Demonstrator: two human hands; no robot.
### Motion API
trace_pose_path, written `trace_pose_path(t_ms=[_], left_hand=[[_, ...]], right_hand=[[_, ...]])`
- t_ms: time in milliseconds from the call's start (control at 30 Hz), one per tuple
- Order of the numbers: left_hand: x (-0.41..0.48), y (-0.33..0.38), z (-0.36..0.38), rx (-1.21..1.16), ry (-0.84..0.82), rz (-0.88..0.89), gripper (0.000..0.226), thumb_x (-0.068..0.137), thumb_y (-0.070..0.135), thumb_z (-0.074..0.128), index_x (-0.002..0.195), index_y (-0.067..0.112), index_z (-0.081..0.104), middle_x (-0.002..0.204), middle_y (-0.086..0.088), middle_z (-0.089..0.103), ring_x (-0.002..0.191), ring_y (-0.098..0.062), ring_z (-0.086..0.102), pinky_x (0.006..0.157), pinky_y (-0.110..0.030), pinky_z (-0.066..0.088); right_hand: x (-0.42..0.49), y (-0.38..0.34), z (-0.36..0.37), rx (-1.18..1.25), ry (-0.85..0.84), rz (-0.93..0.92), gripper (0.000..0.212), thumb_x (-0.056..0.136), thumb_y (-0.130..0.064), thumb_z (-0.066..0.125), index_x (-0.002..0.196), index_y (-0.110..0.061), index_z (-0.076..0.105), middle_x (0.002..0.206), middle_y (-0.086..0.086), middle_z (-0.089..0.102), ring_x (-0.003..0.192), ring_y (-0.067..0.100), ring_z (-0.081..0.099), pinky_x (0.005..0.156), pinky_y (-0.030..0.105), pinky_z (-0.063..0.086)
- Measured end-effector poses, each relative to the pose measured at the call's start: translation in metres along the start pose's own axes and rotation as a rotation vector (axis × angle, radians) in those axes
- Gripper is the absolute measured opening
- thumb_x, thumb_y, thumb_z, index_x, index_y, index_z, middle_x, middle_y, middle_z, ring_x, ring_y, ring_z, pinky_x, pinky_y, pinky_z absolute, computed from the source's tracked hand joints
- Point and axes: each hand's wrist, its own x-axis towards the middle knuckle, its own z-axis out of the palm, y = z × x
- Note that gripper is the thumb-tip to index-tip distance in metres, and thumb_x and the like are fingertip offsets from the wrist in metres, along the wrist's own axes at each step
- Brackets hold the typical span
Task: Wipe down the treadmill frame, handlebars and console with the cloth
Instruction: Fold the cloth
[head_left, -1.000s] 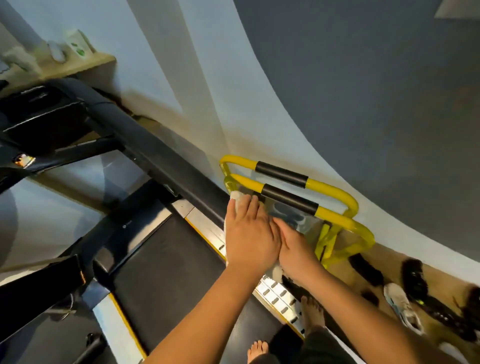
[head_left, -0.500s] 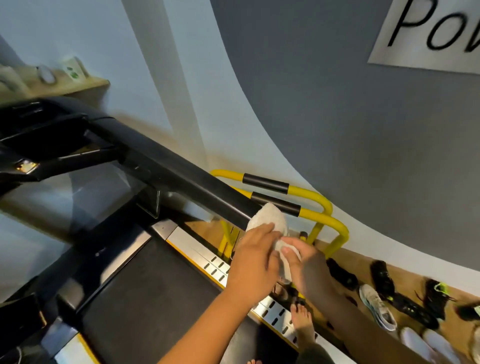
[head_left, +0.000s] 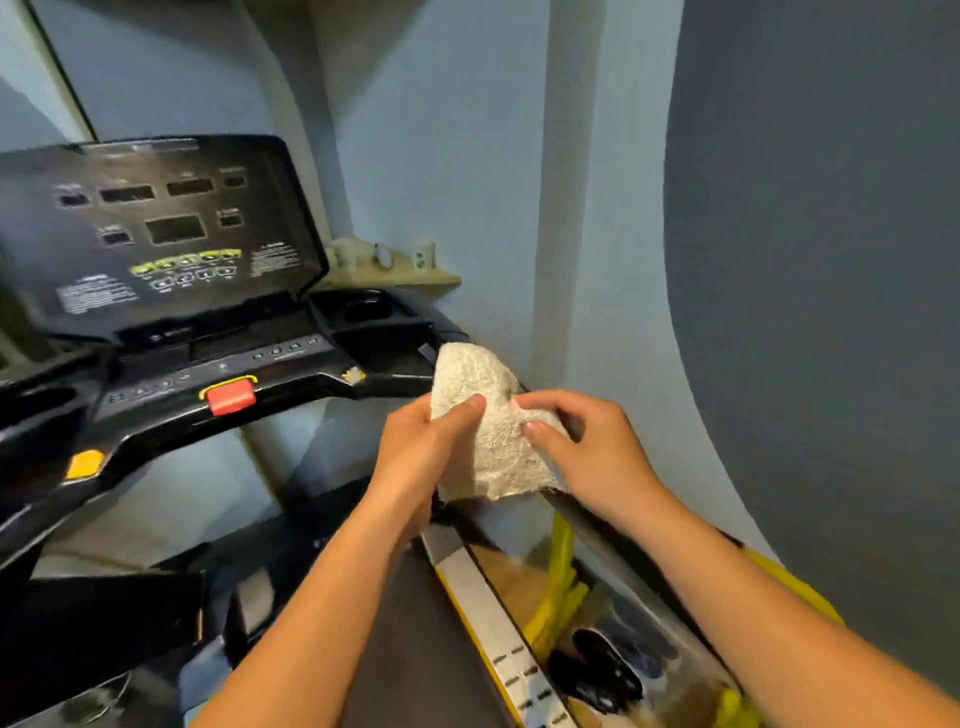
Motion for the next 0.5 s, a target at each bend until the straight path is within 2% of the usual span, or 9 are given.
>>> trace_pose_path(t_ms=[67,133,200,233,300,400,500], left_hand=[[0.009,0.022,-0.025,-0.079,0.017,0.039,0.019,0.090,0.020,0.067,0.108,0.012,0.072,0.099,-0.009,0.076,0.096,-0.029,0.072,0.094,-0.049,0.054],[0.019,0.039,-0.046,-0.204,-0.001,0.031,0.026,0.092,0.013,0.062,0.117,0.006,0.067,0.107,-0.016,0.074,0.102,-0.034,0.069,0.098,-0.051,0.051],[0.032,0.053,-0.059,-0.312,-0.025,0.021,0.036,0.087,0.012,0.061,0.122,0.003,0.063,0.112,-0.020,0.071,0.104,-0.035,0.068,0.096,-0.049,0.052],[0.040,0.057,-0.065,-0.356,-0.041,0.018,0.042,0.083,0.014,0.063,0.124,0.004,0.062,0.113,-0.021,0.071,0.105,-0.036,0.068,0.094,-0.048,0.053],[0.060,0.066,-0.075,-0.382,-0.070,0.024,0.044,0.084,0.016,0.063,0.127,0.007,0.060,0.116,-0.021,0.070,0.107,-0.037,0.067,0.091,-0.049,0.053],[0.103,0.083,-0.091,-0.313,-0.041,0.070,0.031,0.098,0.014,0.054,0.128,0.014,0.058,0.117,-0.017,0.070,0.108,-0.034,0.068,0.092,-0.051,0.053],[0.157,0.105,-0.109,-0.192,0.027,0.111,0.027,0.100,0.015,0.053,0.126,0.020,0.059,0.116,-0.011,0.072,0.107,-0.031,0.069,0.097,-0.054,0.051]], right_hand=[[0.027,-0.016,0.019,0.117,0.010,-0.018,0.030,0.085,-0.016,0.072,0.110,-0.032,0.067,0.112,-0.013,0.068,0.106,0.002,0.061,0.094,0.024,0.048],[0.053,-0.029,0.035,0.331,-0.027,0.142,0.037,0.086,-0.022,0.072,0.121,-0.025,0.061,0.120,-0.002,0.065,0.108,0.008,0.062,0.091,0.026,0.049],[0.077,-0.036,0.049,0.622,-0.235,0.409,0.038,0.090,-0.035,0.064,0.124,-0.018,0.061,0.119,0.007,0.068,0.107,0.020,0.066,0.094,0.040,0.052],[0.088,-0.036,0.056,0.752,-0.371,0.510,0.040,0.092,-0.040,0.061,0.124,-0.016,0.062,0.121,0.009,0.068,0.111,0.025,0.065,0.099,0.048,0.048],[0.113,-0.038,0.066,0.933,-0.565,0.598,0.047,0.092,-0.043,0.060,0.129,-0.015,0.061,0.130,0.014,0.061,0.121,0.033,0.058,0.109,0.054,0.037],[0.163,-0.044,0.077,0.978,-0.635,0.540,0.045,0.092,-0.033,0.062,0.130,-0.009,0.059,0.130,0.017,0.061,0.120,0.034,0.058,0.109,0.053,0.037],[0.227,-0.050,0.083,0.776,-0.525,0.348,0.038,0.090,-0.015,0.062,0.127,-0.012,0.058,0.117,0.014,0.069,0.108,0.029,0.066,0.097,0.049,0.048]])
